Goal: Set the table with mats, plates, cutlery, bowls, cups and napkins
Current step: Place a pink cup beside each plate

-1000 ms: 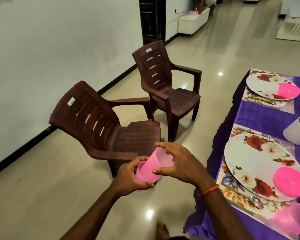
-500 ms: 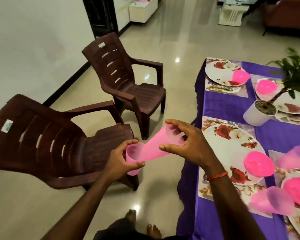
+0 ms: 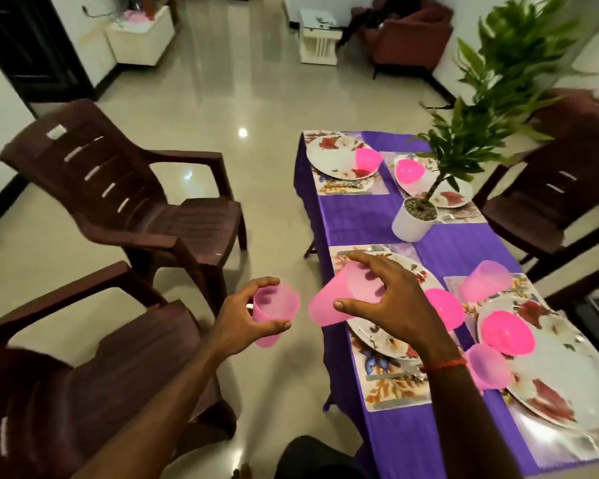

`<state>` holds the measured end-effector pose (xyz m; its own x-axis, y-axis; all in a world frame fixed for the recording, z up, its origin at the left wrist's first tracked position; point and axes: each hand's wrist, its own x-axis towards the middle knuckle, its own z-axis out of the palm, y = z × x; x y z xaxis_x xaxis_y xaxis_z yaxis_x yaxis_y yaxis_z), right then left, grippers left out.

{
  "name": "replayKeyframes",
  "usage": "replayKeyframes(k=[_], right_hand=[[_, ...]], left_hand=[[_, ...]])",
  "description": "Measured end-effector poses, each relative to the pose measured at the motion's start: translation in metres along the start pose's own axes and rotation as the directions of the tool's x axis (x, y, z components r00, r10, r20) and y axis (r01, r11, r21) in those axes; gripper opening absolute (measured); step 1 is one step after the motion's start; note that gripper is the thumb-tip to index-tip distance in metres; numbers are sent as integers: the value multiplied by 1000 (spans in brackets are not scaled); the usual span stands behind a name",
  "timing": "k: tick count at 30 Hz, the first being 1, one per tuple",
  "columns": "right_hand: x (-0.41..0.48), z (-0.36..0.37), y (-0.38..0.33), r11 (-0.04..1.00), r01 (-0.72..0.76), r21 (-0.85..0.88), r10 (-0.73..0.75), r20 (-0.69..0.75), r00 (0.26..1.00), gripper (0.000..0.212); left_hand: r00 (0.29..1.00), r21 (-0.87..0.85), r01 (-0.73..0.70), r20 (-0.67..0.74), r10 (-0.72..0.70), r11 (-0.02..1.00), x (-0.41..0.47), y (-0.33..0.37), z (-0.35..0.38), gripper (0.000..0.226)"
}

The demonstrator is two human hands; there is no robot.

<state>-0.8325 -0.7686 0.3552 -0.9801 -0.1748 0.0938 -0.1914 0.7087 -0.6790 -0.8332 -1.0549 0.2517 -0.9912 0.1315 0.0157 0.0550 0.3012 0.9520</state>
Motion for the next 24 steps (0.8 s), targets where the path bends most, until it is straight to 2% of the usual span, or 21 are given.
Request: replayKeyframes(k=[4,11,24], right_hand=[[6,-10,19,998,-66,-16,66,-23,998,88],[52,-24,66,985,-167,-42,164,-70,984,94],[132,5,99,983,-181,-30,180,-23,983,98]], left_hand=[[996,-16,-15,84,17,1000,33,6,14,91],[984,45,-50,173,41,998,112,15,27,99],[968,147,-38,251,0,988,197,3,33,98]])
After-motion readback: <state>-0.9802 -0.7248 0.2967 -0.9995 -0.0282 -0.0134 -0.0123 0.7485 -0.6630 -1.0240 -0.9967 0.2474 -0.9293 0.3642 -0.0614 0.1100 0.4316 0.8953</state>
